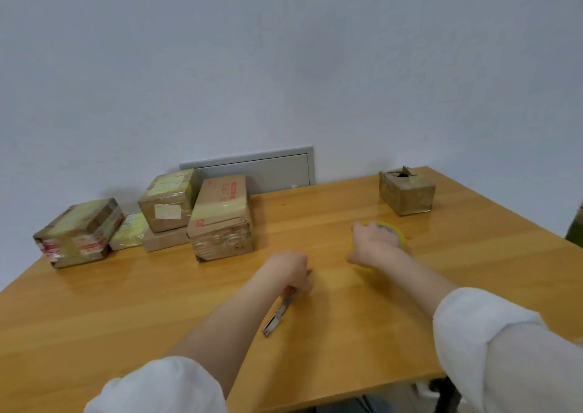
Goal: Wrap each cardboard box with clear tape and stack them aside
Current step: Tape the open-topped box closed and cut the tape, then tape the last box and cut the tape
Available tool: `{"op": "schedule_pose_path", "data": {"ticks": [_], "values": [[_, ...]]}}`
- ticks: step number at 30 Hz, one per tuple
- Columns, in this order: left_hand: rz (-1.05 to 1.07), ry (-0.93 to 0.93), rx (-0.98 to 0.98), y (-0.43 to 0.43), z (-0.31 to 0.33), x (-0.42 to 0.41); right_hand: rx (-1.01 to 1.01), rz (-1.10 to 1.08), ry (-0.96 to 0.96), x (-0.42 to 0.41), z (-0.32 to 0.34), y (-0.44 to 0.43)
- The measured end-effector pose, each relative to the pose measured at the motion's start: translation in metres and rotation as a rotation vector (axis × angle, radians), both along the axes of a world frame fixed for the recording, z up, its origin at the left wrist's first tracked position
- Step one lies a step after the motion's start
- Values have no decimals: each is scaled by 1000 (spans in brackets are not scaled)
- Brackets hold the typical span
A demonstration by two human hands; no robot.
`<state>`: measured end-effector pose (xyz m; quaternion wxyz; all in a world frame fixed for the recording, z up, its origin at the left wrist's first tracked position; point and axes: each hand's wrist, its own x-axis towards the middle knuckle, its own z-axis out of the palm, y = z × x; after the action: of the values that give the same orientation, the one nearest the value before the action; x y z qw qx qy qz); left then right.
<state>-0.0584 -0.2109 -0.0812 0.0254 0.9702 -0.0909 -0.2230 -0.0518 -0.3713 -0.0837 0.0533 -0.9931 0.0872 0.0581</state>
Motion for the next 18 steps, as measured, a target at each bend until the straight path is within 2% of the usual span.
{"op": "schedule_pose_path", "data": {"ticks": [3,8,10,13,15,18], "values": [[49,-55,-86,-5,-8,-8,-24,17,-77,-11,-13,-4],[224,-69,-594,-42,-12,-1,-116,-12,-140,-18,-12,-27],[275,-50,-736,-67,-15,4,-107,-48,-154,-19,-11,-49],[326,-56,-807,-100,-20,12,0,-53,-167,-16,-11,-75],[331,-62,-813,-118,-24,20,166,-88,-202,-9,-8,-87],[315,-131,-741,-137,-25,35,362,-179,-320,7,1,-106]]}}
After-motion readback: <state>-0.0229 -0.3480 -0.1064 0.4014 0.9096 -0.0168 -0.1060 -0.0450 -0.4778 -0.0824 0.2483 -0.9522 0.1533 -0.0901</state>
